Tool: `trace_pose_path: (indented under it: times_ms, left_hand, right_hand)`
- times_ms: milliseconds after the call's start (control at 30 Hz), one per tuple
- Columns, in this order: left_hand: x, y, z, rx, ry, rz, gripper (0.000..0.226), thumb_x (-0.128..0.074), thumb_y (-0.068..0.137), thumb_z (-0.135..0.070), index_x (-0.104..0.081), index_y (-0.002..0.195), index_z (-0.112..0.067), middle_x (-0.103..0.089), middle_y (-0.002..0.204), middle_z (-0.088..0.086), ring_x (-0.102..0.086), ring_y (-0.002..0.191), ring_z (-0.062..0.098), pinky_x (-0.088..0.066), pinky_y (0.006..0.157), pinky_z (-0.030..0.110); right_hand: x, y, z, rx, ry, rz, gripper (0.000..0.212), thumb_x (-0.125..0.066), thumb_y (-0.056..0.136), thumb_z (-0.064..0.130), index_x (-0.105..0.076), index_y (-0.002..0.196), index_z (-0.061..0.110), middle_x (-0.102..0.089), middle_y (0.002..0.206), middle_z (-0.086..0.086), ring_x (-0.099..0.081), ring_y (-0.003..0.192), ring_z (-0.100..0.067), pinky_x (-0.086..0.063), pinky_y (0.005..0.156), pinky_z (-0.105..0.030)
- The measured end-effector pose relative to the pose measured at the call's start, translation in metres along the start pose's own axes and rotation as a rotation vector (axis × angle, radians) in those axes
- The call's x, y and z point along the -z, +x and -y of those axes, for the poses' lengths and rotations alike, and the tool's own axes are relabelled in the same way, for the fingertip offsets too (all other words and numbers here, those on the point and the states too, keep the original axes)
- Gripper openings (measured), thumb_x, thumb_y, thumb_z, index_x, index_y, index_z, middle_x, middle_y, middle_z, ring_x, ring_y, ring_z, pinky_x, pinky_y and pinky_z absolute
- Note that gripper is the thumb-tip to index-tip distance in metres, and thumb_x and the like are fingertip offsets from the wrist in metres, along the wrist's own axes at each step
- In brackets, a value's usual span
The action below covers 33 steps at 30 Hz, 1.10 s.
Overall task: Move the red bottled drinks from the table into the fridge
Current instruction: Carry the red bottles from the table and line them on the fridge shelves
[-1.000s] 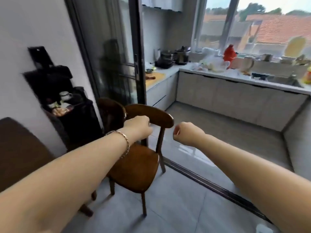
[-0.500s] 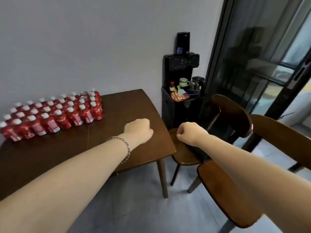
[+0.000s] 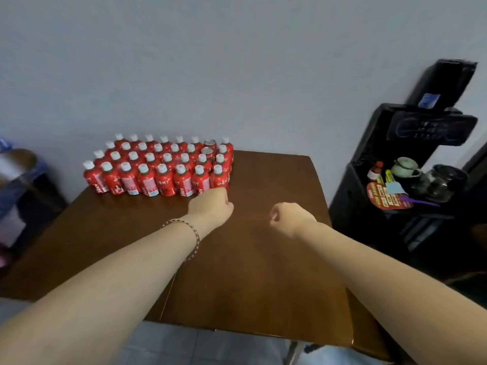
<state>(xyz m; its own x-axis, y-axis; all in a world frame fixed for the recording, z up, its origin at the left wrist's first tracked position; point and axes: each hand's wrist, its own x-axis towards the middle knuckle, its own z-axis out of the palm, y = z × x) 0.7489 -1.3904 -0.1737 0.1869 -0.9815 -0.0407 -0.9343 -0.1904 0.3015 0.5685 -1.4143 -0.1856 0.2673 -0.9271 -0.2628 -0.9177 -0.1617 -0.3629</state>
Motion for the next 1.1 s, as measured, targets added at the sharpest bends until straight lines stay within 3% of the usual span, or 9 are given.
trace_pose_path:
  times_ms: [167,400,567,700,767,833,900,1033,1100]
  left_hand:
    - [-0.015,0.059,0.048,0.148,-0.097,-0.048,0.033,-0.05,0.093,-0.027,-0.049,0.125,-0.016,-0.049,0.123,0.005,-0.054,0.106,0.024,-0.049,0.085,0.038]
    - [-0.055,0.161,0.135,0.289,-0.257,-0.021,0.052,-0.055,0.09,-0.028,-0.035,0.138,-0.019,-0.03,0.141,0.012,-0.035,0.129,0.03,-0.039,0.101,0.041]
    - [-0.09,0.241,0.196,0.256,-0.339,0.018,0.064,-0.055,0.09,-0.042,-0.024,0.145,-0.034,0.002,0.156,0.003,-0.005,0.144,0.025,-0.022,0.114,0.041]
    - [-0.123,0.286,0.217,0.166,-0.387,0.036,0.055,-0.049,0.092,-0.047,-0.033,0.143,-0.033,-0.001,0.156,0.003,0.0,0.145,0.023,-0.011,0.118,0.04]
    - [-0.129,0.283,0.212,0.162,-0.362,-0.05,0.046,-0.045,0.095,-0.041,-0.039,0.14,-0.033,-0.006,0.156,0.008,0.0,0.145,0.024,-0.006,0.116,0.037]
    - [-0.137,0.284,0.214,0.138,-0.354,-0.149,0.042,-0.045,0.096,-0.037,-0.046,0.137,-0.031,-0.016,0.154,0.014,-0.008,0.144,0.029,-0.007,0.114,0.036]
    - [-0.139,0.286,0.218,0.112,-0.398,-0.176,0.048,-0.04,0.091,-0.047,-0.051,0.134,-0.03,-0.025,0.15,0.016,-0.017,0.141,0.032,-0.009,0.112,0.036]
    - [-0.136,0.284,0.232,0.025,-0.476,-0.054,0.059,-0.032,0.082,-0.06,-0.051,0.132,-0.035,-0.026,0.147,0.008,-0.015,0.139,0.024,-0.012,0.112,0.033]
    - [-0.134,0.282,0.244,-0.079,-0.472,-0.016,0.058,-0.035,0.081,-0.061,-0.053,0.13,-0.035,-0.028,0.144,0.004,-0.015,0.138,0.021,-0.012,0.112,0.03]
  right_hand:
    - [-0.014,0.082,0.019,0.064,-0.006,0.07,0.037,-0.051,0.091,0.026,-0.051,0.127,0.021,-0.045,0.128,-0.007,-0.053,0.111,-0.026,-0.048,0.093,-0.037]
    - [-0.073,0.195,0.066,0.032,0.113,0.08,0.058,-0.055,0.09,0.038,-0.03,0.142,0.035,-0.017,0.148,-0.008,-0.023,0.136,-0.026,-0.04,0.103,-0.042]
    - [-0.105,0.285,0.116,-0.017,0.329,0.015,0.069,-0.062,0.083,0.046,-0.026,0.142,0.04,0.004,0.154,-0.009,-0.001,0.142,-0.029,-0.029,0.111,-0.043]
    - [-0.135,0.348,0.133,-0.081,0.351,-0.067,0.078,-0.067,0.071,0.06,-0.032,0.139,0.044,0.015,0.155,-0.011,0.012,0.143,-0.03,-0.015,0.117,-0.046]
    - [-0.143,0.354,0.132,-0.12,0.371,-0.102,0.079,-0.07,0.065,0.063,-0.04,0.135,0.041,0.008,0.154,-0.014,0.012,0.142,-0.031,-0.011,0.118,-0.047]
    - [-0.154,0.364,0.131,-0.12,0.38,-0.184,0.076,-0.074,0.061,0.063,-0.049,0.129,0.038,-0.008,0.151,-0.011,0.005,0.14,-0.028,-0.017,0.116,-0.049]
    - [-0.162,0.368,0.126,-0.066,0.402,-0.296,0.065,-0.077,0.06,0.058,-0.06,0.118,0.036,-0.025,0.144,-0.007,-0.007,0.136,-0.023,-0.024,0.114,-0.045]
    - [-0.163,0.366,0.111,0.08,0.424,-0.348,0.054,-0.067,0.062,0.06,-0.066,0.112,0.039,-0.047,0.13,-0.002,-0.028,0.129,-0.026,-0.021,0.106,-0.025]
    - [-0.161,0.363,0.098,0.193,0.384,-0.327,0.055,-0.063,0.064,0.059,-0.064,0.115,0.039,-0.049,0.128,0.0,-0.035,0.126,-0.027,-0.019,0.105,-0.023]
